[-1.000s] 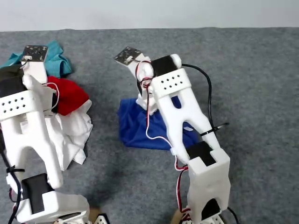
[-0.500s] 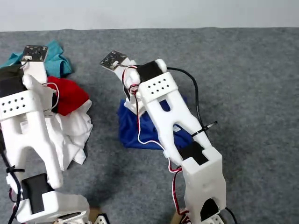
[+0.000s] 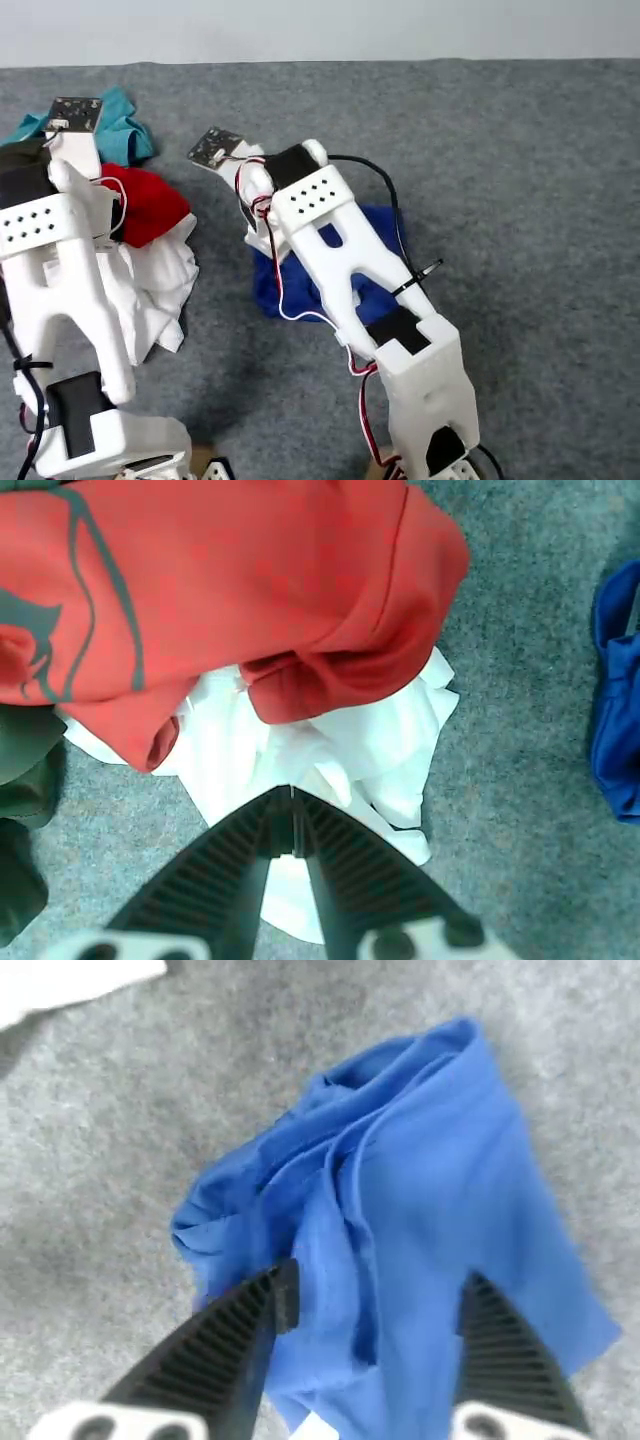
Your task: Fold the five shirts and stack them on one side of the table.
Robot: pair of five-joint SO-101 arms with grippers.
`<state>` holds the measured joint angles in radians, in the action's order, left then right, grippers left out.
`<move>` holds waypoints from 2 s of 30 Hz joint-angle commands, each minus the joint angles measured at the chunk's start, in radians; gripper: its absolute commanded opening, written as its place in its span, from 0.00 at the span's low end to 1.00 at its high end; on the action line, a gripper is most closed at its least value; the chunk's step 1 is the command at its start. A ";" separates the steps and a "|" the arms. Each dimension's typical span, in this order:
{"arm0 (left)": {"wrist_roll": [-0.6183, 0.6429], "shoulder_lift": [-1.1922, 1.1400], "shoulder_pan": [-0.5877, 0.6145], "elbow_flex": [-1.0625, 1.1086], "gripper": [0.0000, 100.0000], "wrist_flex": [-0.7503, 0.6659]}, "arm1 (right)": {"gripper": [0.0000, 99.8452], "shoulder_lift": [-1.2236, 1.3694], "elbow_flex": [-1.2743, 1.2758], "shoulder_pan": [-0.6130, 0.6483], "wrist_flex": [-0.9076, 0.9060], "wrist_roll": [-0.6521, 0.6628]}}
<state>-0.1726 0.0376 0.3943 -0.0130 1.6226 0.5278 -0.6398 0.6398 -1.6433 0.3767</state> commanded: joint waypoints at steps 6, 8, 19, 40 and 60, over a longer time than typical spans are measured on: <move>0.000 0.046 0.003 -0.002 0.00 -0.026 | 0.30 -0.031 -0.265 -0.030 -0.139 -0.003; 0.000 0.046 0.003 -0.002 0.00 -0.026 | 0.28 -0.030 -0.265 -0.068 -0.143 -0.003; 0.000 0.046 0.003 -0.002 0.00 -0.028 | 0.01 0.036 -0.097 -0.254 -0.147 0.083; 0.002 0.049 0.064 0.045 0.00 -0.115 | 0.01 0.031 0.135 0.058 -0.145 0.075; 0.000 0.055 0.209 0.045 0.00 -0.118 | 0.01 -0.205 0.302 -0.088 -0.148 0.081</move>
<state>-0.1726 0.0376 0.5969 0.0422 1.5228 0.4112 -0.4081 0.5815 -1.7522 0.4350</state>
